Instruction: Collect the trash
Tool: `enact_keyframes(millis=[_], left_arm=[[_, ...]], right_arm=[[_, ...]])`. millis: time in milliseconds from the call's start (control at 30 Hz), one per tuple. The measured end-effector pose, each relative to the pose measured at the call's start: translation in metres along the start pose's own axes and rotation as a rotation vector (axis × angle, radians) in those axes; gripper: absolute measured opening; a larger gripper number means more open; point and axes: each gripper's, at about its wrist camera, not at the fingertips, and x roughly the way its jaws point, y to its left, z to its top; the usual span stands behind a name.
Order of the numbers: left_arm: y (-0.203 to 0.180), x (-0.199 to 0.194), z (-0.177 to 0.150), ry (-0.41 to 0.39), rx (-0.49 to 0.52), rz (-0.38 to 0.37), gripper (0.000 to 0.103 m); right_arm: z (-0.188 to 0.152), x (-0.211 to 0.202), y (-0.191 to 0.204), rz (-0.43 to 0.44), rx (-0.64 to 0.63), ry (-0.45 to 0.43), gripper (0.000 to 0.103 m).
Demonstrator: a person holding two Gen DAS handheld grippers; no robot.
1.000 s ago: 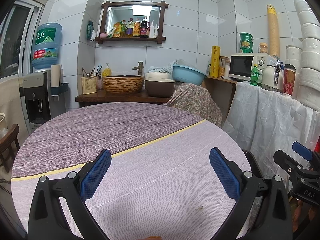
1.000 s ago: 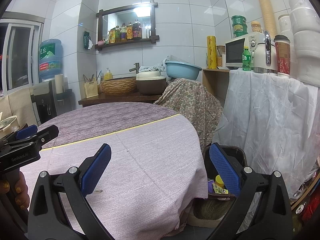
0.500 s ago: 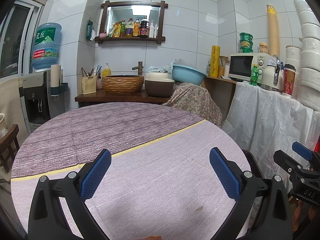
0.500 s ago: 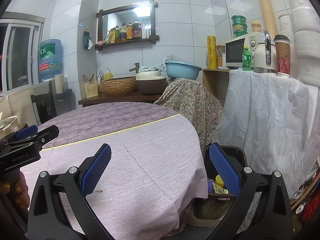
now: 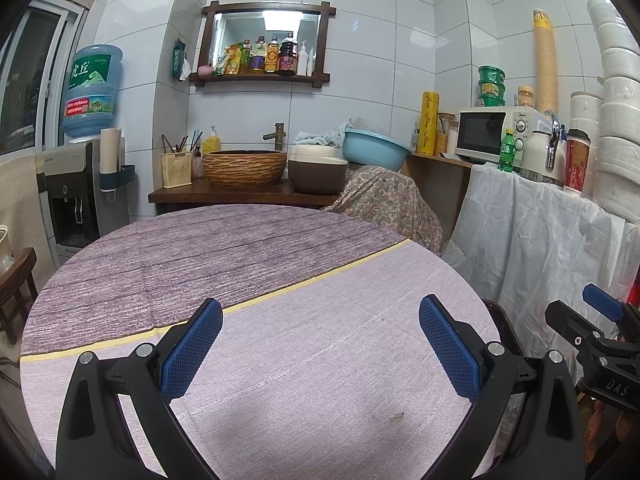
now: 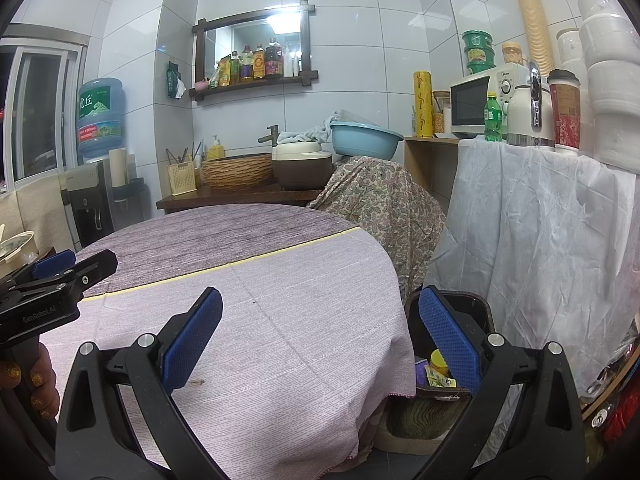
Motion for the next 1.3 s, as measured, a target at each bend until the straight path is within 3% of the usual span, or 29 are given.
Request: enact_keyframes(millis=[1300], left_arm=[[0.0025,-0.0006,-0.0009,-0.001,0.003,0.009,0.098]], right_arm=[[-0.0001,0.0003,0.0012,0.001,-0.002,0.001,0.097]])
